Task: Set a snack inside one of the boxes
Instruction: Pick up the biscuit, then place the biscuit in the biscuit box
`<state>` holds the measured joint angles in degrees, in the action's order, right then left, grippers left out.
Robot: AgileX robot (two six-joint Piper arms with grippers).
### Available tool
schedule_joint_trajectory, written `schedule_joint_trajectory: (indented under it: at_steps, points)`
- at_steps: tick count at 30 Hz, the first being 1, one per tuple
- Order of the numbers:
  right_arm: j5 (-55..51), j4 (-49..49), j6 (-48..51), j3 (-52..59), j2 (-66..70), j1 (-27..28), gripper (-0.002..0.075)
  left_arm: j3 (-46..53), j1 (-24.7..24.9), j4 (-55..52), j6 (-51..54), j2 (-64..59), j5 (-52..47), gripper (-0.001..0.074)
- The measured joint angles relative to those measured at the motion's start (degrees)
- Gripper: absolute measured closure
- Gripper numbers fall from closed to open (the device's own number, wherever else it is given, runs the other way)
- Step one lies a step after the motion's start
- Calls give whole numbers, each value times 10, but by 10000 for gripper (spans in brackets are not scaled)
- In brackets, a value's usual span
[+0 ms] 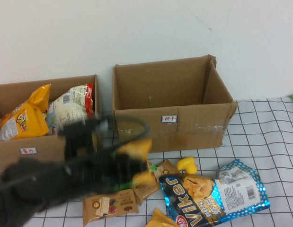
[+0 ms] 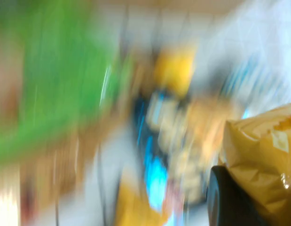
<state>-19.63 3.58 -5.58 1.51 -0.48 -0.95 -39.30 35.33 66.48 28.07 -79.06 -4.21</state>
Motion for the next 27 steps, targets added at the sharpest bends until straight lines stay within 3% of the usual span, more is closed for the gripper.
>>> schedule_joint_trajectory:
  at_steps: [8,20,23,27]
  points:
    - [0,0,0,0,0,0,727,-157,-11,2,171,-23,125,546]
    - [0,0,0,0,0,0,727,-416,-104,2,227,-274,14,547]
    - [0,0,0,0,0,0,727,-455,-120,1,230,-325,10,480]
    - [0,0,0,0,0,0,727,-477,-140,3,231,-366,-10,309]
